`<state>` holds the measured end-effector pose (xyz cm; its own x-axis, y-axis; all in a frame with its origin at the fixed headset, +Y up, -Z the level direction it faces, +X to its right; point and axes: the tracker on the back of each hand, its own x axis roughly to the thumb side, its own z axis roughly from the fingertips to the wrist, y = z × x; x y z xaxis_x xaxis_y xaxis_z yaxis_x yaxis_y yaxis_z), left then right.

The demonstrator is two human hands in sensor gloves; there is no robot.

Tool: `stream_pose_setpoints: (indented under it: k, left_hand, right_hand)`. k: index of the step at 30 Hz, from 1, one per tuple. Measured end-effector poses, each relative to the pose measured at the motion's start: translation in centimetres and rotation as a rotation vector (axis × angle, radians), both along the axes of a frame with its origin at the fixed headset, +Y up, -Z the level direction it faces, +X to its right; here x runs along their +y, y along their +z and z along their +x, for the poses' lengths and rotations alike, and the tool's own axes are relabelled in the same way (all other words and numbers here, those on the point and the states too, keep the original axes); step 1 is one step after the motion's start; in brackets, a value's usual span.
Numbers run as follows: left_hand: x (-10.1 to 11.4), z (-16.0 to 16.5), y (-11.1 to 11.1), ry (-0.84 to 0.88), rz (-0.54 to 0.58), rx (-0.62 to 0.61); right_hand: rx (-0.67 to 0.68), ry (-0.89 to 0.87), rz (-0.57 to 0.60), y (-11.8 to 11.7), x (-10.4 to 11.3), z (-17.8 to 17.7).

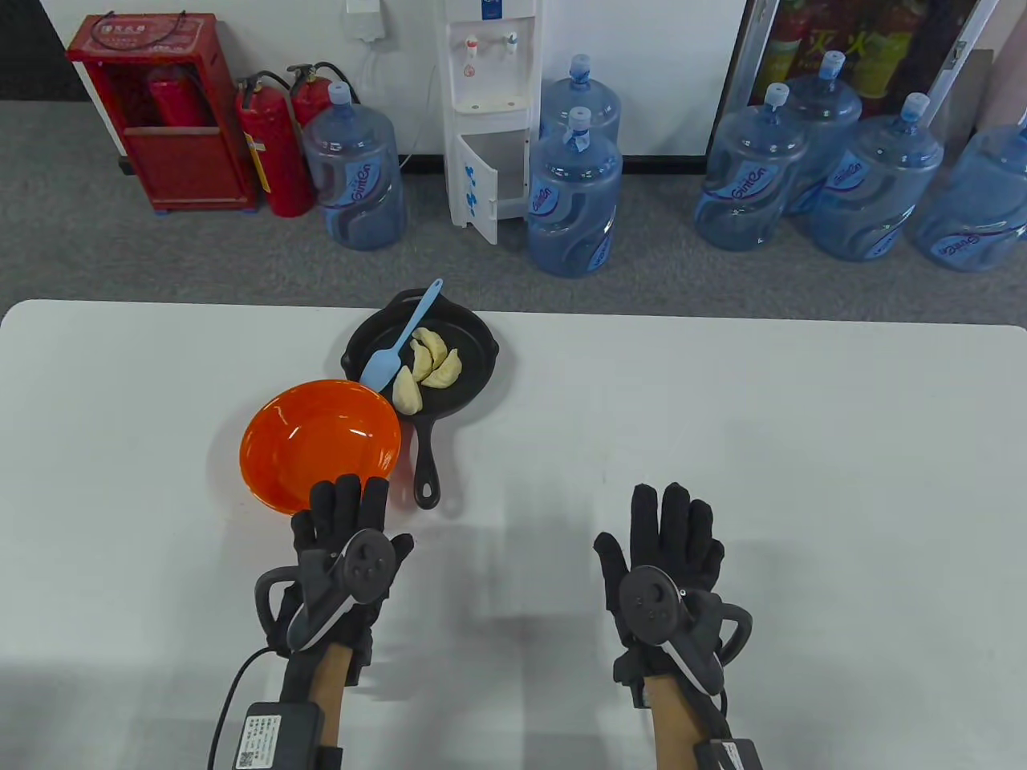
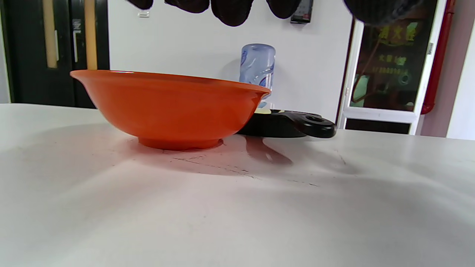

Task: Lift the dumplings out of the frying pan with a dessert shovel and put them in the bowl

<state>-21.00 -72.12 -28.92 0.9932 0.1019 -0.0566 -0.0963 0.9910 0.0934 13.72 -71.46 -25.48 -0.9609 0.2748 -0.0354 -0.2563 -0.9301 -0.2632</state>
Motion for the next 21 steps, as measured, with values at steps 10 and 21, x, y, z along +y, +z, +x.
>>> stream_pose_setpoints:
  k: [10, 21]
  left_hand:
    - [1.3, -5.0, -2.5, 0.087, -0.045, 0.188]
    - [3.0, -9.8, -8.4, -0.085, -0.149, 0.36]
  right_hand:
    - [0.052, 0.016, 0.002, -0.1, -0.2, -1.2]
    - [0.03, 0.007, 0.028, -0.2, -0.1, -0.8]
